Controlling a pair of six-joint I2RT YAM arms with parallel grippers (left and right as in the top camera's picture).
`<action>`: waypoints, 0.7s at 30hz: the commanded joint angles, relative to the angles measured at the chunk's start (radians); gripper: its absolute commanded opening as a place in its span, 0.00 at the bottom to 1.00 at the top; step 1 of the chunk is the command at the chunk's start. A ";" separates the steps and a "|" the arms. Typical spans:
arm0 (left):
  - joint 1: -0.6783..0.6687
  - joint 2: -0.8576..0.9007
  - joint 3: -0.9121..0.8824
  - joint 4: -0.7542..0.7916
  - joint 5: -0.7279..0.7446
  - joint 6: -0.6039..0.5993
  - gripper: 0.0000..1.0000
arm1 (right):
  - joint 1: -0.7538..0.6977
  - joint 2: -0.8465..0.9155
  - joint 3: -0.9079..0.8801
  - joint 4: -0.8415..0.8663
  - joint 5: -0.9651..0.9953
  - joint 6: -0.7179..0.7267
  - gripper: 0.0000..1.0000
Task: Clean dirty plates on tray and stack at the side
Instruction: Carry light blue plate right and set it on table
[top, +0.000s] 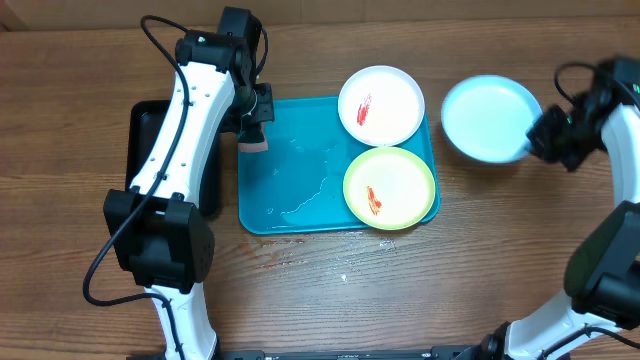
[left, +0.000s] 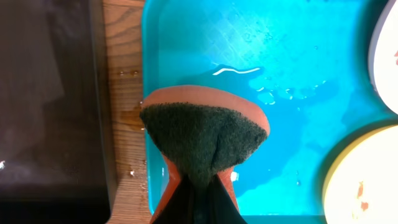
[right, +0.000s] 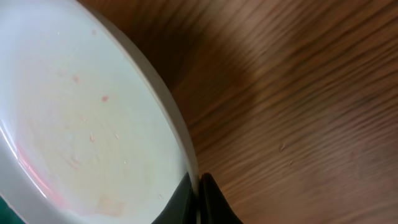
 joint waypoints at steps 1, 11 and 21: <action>0.001 -0.008 -0.007 0.004 0.037 0.008 0.04 | -0.041 -0.048 -0.108 0.075 -0.025 -0.030 0.04; -0.018 -0.008 -0.007 0.005 0.039 0.008 0.04 | -0.045 -0.048 -0.341 0.333 0.056 0.066 0.04; -0.018 -0.008 -0.007 0.011 0.039 0.008 0.04 | -0.045 -0.067 -0.290 0.211 -0.017 0.036 0.19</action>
